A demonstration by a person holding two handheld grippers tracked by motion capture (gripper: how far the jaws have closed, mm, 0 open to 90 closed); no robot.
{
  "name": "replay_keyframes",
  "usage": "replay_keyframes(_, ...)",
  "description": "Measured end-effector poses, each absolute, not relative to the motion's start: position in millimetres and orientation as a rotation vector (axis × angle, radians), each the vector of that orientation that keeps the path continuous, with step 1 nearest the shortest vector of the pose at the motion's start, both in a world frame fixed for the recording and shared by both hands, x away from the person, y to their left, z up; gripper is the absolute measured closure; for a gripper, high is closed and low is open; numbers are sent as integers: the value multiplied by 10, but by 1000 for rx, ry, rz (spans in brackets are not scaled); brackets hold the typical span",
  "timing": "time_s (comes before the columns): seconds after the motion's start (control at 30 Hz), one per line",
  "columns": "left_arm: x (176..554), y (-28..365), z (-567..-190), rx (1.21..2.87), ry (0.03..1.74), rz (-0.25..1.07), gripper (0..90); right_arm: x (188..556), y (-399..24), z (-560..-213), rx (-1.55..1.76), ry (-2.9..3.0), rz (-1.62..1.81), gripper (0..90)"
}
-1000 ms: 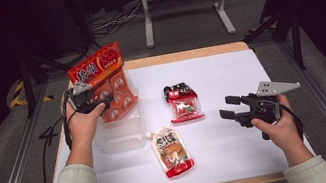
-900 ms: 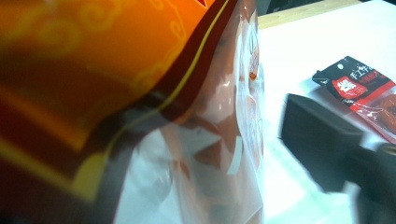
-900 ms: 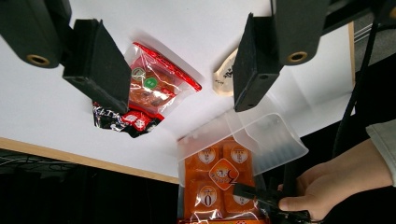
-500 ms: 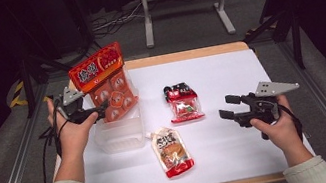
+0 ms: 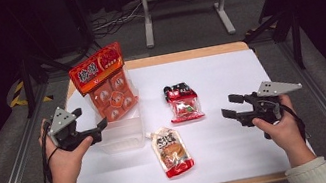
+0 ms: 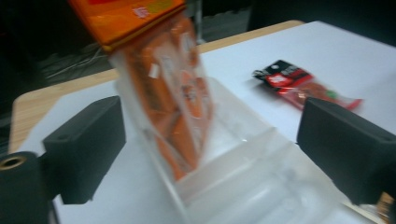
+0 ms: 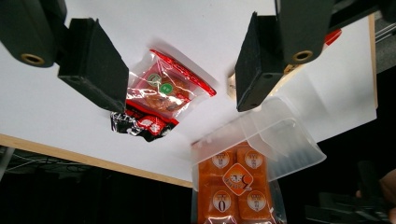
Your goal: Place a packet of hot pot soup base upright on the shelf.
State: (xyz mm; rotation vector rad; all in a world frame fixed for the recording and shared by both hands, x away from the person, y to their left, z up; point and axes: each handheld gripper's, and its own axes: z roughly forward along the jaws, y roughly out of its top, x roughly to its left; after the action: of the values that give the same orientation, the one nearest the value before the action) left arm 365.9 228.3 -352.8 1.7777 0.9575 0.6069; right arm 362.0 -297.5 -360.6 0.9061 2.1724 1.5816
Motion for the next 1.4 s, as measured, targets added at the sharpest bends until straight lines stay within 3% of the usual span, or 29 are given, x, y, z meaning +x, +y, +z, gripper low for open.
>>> replay_keyframes(0.33, 3461, 2244, -3626, 1775, 839, 431, 95, 3601, -2998, -3645, 912, 2177, 1580, 357)
replay_keyframes(0.87, 3395, 2292, -3638, 1770, 821, 376, 112, 3652, -2993, -3593, 901, 2153, 1622, 348)
replay_keyframes(1.4, 3349, 2320, -3690, 1765, 798, 326, 105, 4254, -2767, -3632, 972, 2182, 1538, 341)
